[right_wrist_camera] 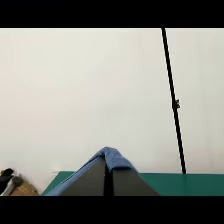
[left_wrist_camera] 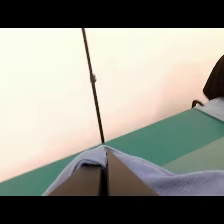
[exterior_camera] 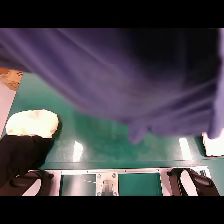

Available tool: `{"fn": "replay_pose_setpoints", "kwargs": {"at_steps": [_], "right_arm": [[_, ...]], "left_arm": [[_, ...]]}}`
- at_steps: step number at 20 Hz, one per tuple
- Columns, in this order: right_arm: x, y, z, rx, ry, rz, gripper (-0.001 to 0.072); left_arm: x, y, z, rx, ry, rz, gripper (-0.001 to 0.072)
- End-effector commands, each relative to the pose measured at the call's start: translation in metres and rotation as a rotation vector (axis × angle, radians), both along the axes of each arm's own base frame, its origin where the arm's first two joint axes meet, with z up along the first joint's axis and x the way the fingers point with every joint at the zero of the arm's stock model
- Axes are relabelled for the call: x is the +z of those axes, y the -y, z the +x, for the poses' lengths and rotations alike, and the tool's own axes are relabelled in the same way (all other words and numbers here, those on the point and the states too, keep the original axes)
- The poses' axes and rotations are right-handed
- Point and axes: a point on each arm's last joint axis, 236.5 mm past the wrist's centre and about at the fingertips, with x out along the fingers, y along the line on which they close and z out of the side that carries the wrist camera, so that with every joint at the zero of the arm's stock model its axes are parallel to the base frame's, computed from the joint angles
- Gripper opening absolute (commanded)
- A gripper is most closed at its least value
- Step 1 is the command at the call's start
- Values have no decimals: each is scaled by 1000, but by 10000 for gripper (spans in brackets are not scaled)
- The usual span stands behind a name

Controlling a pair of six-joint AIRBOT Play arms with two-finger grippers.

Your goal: Fold the shirts.

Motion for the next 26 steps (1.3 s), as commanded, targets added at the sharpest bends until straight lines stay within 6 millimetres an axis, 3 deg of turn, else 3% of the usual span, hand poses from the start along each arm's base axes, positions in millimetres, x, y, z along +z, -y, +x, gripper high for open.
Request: {"fn": "replay_pose_setpoints", "kwargs": {"at_steps": [1,3,6,9,11,13,15,17,20,23,26], "right_arm": [[-39,20,39,-22,-127,45,22],[-94,37,81,-21,-267,74,22],[-197,67,152,-27,-466,155,22],[-312,104,214,-82,-655,230,22],[-379,121,251,-90,-763,276,22],[-440,130,288,-73,-846,345,22],[-488,134,320,-41,-901,412,22],[-522,141,347,-31,-940,471,22],[-540,154,381,-29,-933,481,22],[-521,165,409,-26,-867,454,23],[-496,170,421,-19,-803,408,22]], "left_arm": [[-49,-2,43,22,-147,25,20],[-101,3,82,11,-291,26,20],[-195,12,151,-3,-512,-7,20],[-309,25,219,-10,-743,-90,20],[-386,33,259,-3,-882,-146,20],[-453,40,289,9,-988,-225,20],[-499,49,314,4,-1025,-313,20],[-520,51,336,23,-1007,-410,20],[-520,45,361,56,-919,-449,20],[-502,49,379,89,-784,-389,20],[-493,50,389,126,-711,-371,21]]}}
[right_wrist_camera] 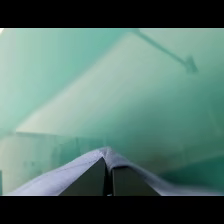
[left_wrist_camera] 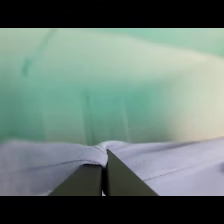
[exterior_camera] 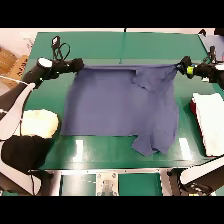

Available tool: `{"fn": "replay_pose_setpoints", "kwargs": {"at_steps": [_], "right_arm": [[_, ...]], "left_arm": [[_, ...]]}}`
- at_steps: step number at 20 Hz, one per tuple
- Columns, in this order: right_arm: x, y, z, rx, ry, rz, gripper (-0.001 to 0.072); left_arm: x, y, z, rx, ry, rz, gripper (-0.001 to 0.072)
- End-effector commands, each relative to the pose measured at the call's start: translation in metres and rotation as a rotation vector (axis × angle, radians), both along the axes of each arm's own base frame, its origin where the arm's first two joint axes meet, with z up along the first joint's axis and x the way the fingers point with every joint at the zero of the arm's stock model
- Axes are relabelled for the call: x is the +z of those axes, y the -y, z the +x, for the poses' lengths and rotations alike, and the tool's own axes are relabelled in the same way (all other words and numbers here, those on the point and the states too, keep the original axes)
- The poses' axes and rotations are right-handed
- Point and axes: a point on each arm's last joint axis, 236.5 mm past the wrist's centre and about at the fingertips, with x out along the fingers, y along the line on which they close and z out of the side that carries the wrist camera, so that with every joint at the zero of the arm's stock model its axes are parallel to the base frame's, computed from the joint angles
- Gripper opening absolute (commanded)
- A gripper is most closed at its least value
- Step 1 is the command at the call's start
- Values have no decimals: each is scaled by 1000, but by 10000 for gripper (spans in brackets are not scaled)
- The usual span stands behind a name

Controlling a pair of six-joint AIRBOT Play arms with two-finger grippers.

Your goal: Fold the shirts.

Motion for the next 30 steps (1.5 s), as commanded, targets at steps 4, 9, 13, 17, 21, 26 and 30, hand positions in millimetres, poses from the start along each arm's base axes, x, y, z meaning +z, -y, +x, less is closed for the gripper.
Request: {"fn": "replay_pose_setpoints", "kwargs": {"at_steps": [4,9,13,17,21,26,30], "right_arm": [[21,4,16,33,65,-42,22],[-30,-4,-33,208,-172,-154,21],[-64,7,-87,329,-391,-234,21],[-85,8,-109,368,-480,-255,21],[-100,0,-120,385,-517,-236,21],[-101,-3,-123,384,-532,-222,23],[-83,0,-133,381,-572,-188,264]], "left_arm": [[10,-7,18,70,88,40,20],[-23,12,-18,-135,-24,166,20],[-48,6,-55,-214,-194,250,20],[-80,4,-95,-245,-416,256,20],[-94,16,-115,-248,-524,223,20],[-98,24,-137,-232,-647,178,54],[-79,27,-167,-300,-781,171,564]]}}
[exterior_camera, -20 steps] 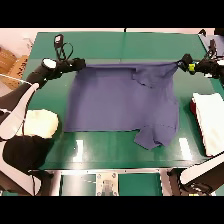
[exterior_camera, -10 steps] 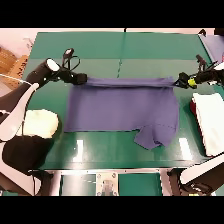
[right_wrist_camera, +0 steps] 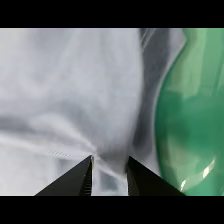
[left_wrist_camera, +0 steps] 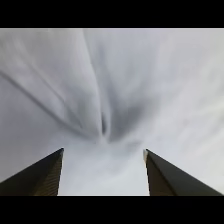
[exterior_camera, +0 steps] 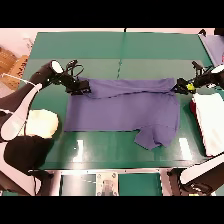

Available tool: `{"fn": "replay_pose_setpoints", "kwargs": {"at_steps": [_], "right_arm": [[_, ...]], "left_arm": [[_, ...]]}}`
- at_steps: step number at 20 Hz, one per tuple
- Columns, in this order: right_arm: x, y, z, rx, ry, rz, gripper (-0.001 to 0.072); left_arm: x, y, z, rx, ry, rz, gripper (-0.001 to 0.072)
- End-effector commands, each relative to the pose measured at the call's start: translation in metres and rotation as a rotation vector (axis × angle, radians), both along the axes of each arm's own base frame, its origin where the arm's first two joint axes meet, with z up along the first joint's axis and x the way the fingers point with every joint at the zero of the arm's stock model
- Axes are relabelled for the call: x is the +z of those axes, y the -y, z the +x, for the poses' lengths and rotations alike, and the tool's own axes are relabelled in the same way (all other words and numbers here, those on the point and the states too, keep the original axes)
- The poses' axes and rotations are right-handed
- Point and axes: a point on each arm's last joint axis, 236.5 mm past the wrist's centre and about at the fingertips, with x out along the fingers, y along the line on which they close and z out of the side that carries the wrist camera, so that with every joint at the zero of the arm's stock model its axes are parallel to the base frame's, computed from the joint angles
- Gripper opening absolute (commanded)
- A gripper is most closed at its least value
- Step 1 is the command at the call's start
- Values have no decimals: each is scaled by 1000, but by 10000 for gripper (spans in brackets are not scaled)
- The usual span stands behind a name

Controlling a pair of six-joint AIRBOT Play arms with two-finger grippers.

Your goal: Fold the shirts.

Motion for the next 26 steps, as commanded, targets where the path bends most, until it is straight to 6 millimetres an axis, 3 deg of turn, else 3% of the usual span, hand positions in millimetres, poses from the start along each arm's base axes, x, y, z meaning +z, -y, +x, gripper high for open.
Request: {"fn": "replay_pose_setpoints", "kwargs": {"at_steps": [1,2,3,4,5,6,7,9,11,13,15,17,18,19,20,26], "right_arm": [[19,5,-13,-30,-47,10,264],[29,10,-19,-44,-52,-2,257],[38,16,-26,-59,-60,-11,187],[48,19,-33,-75,-64,-10,64],[54,20,-42,-89,-71,-5,23],[58,20,-54,-103,-81,1,22],[60,18,-67,-112,-92,6,22],[58,14,-96,-144,-117,20,22],[52,10,-128,-190,-142,33,22],[46,5,-161,-256,-164,53,22],[39,1,-188,-336,-180,62,22],[33,-1,-213,-430,-201,78,25],[29,-3,-223,-462,-215,88,82],[25,-7,-231,-488,-236,102,214],[20,-12,-236,-490,-255,112,301],[3,-17,-242,-494,-271,112,315]], "left_arm": [[25,-1,-30,-54,-141,-4,564],[42,-7,-35,-77,-165,6,563],[57,-18,-39,-85,-184,31,504],[71,-33,-42,-85,-190,73,401],[81,-48,-45,-74,-189,113,330],[92,-58,-49,-70,-173,144,200],[101,-68,-56,-70,-164,185,17],[115,-84,-72,-55,-123,242,20],[117,-101,-100,-43,-110,298,20],[103,-113,-134,-32,-106,330,20],[77,-117,-166,-5,-110,328,25],[51,-120,-187,20,-124,328,462],[41,-120,-193,22,-136,329,466],[32,-118,-194,27,-140,320,466],[26,-114,-191,38,-127,300,466],[2,-108,-178,59,-165,214,468]]}}
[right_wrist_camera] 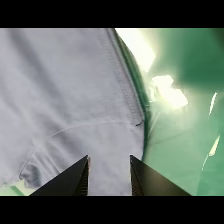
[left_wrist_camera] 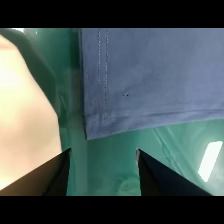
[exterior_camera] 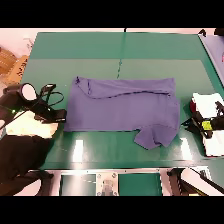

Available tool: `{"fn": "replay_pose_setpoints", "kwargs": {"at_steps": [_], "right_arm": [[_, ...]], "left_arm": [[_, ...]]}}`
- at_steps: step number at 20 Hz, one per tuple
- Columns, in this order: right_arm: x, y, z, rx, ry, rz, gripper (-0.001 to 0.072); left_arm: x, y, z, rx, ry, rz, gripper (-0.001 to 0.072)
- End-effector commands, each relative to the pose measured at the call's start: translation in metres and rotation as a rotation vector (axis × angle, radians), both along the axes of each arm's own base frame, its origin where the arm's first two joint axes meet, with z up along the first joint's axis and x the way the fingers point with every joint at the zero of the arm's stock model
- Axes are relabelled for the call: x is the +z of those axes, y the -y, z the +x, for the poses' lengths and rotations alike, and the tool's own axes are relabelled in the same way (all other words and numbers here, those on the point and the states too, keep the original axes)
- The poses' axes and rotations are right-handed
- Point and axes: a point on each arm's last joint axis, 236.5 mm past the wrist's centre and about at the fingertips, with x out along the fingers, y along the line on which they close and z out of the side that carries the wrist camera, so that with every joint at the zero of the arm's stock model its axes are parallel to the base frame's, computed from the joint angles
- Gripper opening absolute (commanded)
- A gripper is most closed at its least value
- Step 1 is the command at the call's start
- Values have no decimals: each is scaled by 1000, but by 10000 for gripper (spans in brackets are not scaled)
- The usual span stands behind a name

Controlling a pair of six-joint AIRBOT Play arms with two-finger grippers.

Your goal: Fold the shirts.

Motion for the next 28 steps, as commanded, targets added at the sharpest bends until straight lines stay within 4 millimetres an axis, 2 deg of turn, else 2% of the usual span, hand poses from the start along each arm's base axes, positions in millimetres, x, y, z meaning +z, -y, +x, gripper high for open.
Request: {"fn": "replay_pose_setpoints", "kwargs": {"at_steps": [1,2,3,4,6,10,13,18,23,24,26,27,28], "right_arm": [[-8,-2,-4,-10,-9,3,316],[-9,-1,-4,-11,-12,4,321],[-12,-1,-4,-12,-18,9,402],[-14,-2,-5,-12,-27,16,440],[-21,-2,-6,-9,-46,32,440],[-25,-4,-7,-6,-60,45,440],[-26,-2,-6,-11,-55,37,439],[-32,-5,-9,-18,-61,42,440],[-33,-3,-4,-11,-33,28,440],[-33,-2,-2,-15,-29,28,440],[-35,-1,-1,-17,-27,23,439],[-38,-2,-2,-1,-31,29,439],[-42,-3,-4,3,-43,40,439]], "left_arm": [[-12,6,7,62,-24,-125,515],[-10,4,11,108,-30,-184,556],[-8,0,17,148,-19,-239,555],[-9,-8,22,174,-11,-260,556],[-18,-19,22,199,-32,-259,556],[-34,-3,22,183,-85,-340,555],[-51,-5,12,176,-156,-329,555],[-72,-4,17,203,-179,-337,554],[-66,27,11,144,-219,-498,552],[-64,27,9,116,-217,-505,507],[-65,27,9,71,-196,-505,172],[-66,26,11,70,-184,-501,43],[-67,25,14,74,-174,-497,20]]}}
